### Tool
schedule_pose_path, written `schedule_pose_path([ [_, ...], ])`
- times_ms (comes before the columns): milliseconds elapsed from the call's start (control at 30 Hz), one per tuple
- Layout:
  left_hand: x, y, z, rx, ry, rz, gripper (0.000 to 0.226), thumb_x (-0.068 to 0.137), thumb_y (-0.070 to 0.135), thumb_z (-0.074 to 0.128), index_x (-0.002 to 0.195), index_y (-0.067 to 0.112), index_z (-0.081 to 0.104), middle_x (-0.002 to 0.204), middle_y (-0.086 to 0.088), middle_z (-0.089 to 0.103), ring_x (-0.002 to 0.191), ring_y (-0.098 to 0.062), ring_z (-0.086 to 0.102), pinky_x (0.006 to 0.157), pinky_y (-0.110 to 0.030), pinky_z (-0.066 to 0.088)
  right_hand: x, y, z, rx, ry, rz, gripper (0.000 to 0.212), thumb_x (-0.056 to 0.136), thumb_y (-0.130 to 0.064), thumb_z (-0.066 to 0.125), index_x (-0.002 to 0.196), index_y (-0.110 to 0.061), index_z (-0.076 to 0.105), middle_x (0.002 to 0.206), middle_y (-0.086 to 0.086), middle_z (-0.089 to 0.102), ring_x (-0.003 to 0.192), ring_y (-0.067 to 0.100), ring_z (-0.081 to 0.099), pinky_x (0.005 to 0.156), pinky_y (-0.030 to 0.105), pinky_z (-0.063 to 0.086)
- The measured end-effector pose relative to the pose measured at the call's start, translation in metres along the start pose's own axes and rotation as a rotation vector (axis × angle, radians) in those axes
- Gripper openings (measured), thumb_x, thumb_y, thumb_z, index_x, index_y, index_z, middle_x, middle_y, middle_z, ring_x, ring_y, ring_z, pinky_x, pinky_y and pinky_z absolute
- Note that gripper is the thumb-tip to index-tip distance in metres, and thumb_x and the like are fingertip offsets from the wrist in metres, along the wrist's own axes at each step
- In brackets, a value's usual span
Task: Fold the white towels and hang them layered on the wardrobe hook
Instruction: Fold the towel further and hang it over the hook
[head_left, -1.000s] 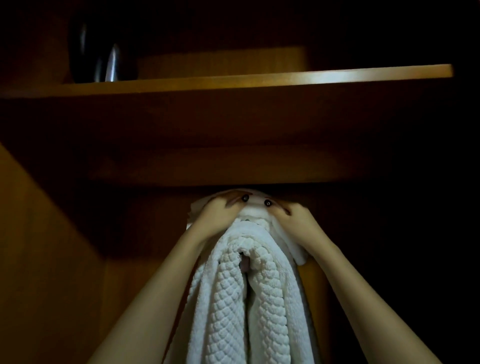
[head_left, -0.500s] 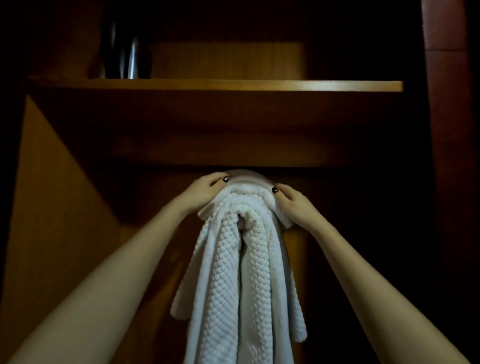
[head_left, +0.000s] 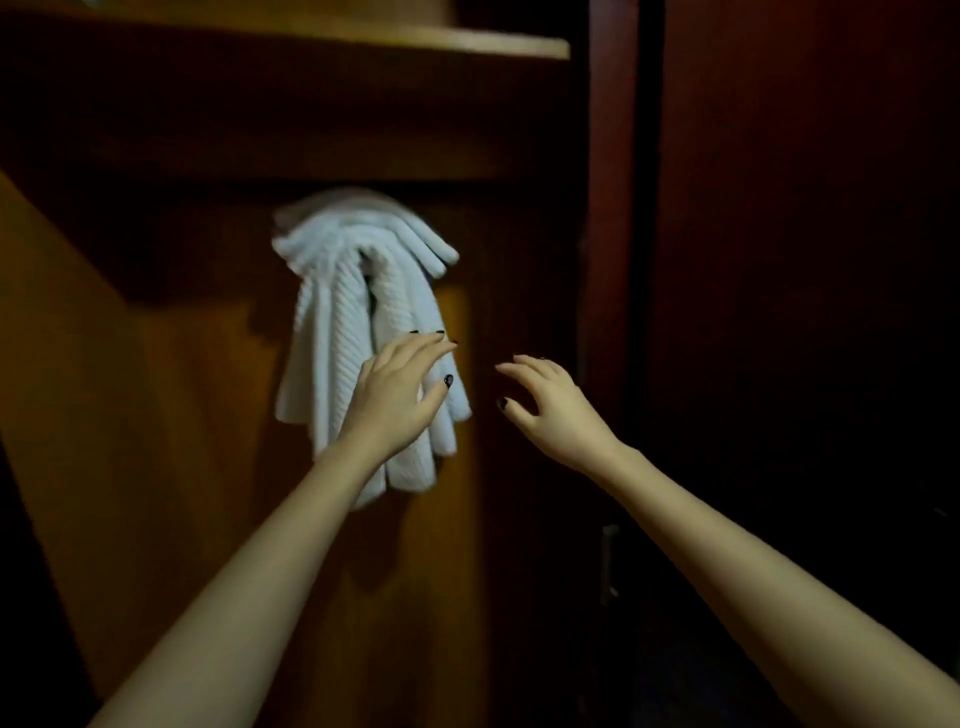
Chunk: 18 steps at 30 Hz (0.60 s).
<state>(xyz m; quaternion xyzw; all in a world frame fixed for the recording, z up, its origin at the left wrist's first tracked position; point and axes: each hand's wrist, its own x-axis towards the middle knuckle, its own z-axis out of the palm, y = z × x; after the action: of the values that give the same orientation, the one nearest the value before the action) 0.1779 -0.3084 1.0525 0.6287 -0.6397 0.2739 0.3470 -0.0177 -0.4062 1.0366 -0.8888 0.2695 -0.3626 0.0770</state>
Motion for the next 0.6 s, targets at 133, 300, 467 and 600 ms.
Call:
schedule_pose_path([
  [133, -0.055, 0.067, 0.072, 0.079, -0.296, 0.107, 0.054, 0.096, 0.036, 0.053, 0.148, 0.033, 0.038, 0.158, 0.010, 0.030, 0.147, -0.022, 0.020, 0.115, -0.047, 0.021, -0.112, 0.077, -0.011, -0.238, -0.195, 0.223, 0.055, 0.100, -0.038, 0.049, 0.151, -0.031, 0.030, 0.162, 0.004, 0.022, 0.150, 0.030, 0.011, 0.119, 0.051, 0.021],
  [300, -0.099, 0.175, 0.161, 0.042, -0.526, 0.338, 0.063, 0.096, 0.040, 0.050, 0.152, 0.038, 0.021, 0.162, 0.008, 0.019, 0.150, -0.021, 0.007, 0.117, -0.056, 0.011, -0.251, 0.154, -0.053, -0.450, -0.337, 0.532, 0.060, 0.100, -0.038, 0.048, 0.154, -0.029, 0.023, 0.163, 0.007, 0.017, 0.150, 0.032, 0.010, 0.118, 0.050, 0.021],
  [467, -0.122, 0.309, 0.235, -0.097, -0.658, 0.489, 0.068, 0.096, 0.041, 0.051, 0.153, 0.038, 0.015, 0.163, 0.006, 0.014, 0.151, -0.021, 0.002, 0.117, -0.058, 0.007, -0.366, 0.206, -0.119, -0.488, -0.415, 0.829, 0.067, 0.099, -0.037, 0.052, 0.156, -0.028, 0.019, 0.164, 0.008, 0.011, 0.148, 0.035, 0.014, 0.116, 0.052, 0.023],
  [600, -0.139, 0.415, 0.288, -0.167, -0.752, 0.557, 0.067, 0.098, 0.041, 0.049, 0.154, 0.035, 0.013, 0.164, 0.006, 0.011, 0.151, -0.021, 0.000, 0.117, -0.059, 0.007, -0.440, 0.253, -0.174, -0.519, -0.466, 0.969, 0.069, 0.098, -0.038, 0.054, 0.156, -0.027, 0.019, 0.164, 0.008, 0.010, 0.148, 0.036, 0.012, 0.116, 0.055, 0.022],
])
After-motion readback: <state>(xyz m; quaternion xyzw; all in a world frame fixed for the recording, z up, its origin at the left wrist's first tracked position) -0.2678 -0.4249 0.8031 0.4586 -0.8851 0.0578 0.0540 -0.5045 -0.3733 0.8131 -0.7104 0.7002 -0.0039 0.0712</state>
